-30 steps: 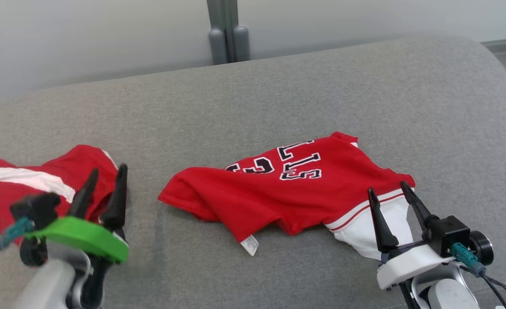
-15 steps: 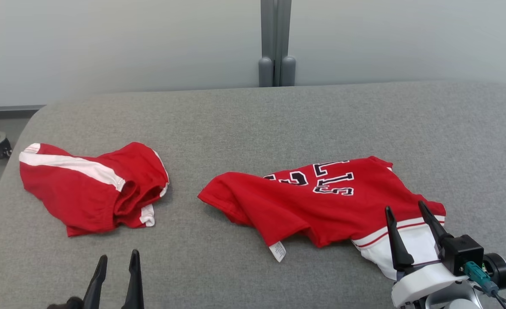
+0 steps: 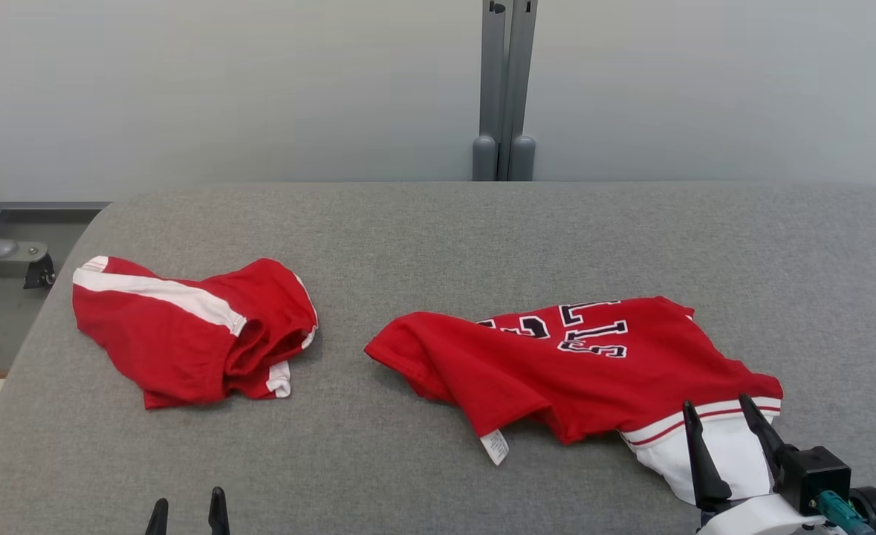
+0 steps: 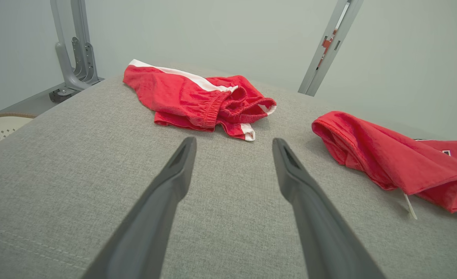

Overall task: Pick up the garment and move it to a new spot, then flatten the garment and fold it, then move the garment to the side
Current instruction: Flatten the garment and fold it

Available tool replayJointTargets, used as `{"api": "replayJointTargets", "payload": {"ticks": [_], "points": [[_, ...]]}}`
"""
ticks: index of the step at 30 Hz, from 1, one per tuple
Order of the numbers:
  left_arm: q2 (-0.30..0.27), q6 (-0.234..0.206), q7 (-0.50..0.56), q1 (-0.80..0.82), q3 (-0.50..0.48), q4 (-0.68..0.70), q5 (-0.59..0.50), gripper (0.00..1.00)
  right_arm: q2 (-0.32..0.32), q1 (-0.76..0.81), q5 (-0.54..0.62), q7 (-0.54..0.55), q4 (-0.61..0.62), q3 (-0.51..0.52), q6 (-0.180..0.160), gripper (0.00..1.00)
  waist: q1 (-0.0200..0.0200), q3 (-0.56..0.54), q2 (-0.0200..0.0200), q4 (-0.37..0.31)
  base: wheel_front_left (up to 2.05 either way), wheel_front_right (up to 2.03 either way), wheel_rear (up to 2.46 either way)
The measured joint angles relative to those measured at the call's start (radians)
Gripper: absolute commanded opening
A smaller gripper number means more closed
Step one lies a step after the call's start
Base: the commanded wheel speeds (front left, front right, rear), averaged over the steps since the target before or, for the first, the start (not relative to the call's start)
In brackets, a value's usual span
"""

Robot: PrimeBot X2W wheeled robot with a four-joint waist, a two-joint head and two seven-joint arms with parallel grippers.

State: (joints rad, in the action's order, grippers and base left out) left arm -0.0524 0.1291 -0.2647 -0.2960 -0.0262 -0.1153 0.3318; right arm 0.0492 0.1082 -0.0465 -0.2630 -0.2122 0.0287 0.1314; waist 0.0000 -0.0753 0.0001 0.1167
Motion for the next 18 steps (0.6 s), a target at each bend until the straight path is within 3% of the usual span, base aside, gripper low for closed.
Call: {"api": "replayJointTargets", "payload": {"ticks": [18], "points": [[-0.01, 0.002, 0.0, 0.025, 0.063, 0.015, 0.01, 1.0, 0.0, -0.003, -0.003, 0.0, 0.005, -0.012, 0.0, 1.0, 0.0, 0.008, 0.0, -0.053, 0.0, 0.0, 0.0]]}}
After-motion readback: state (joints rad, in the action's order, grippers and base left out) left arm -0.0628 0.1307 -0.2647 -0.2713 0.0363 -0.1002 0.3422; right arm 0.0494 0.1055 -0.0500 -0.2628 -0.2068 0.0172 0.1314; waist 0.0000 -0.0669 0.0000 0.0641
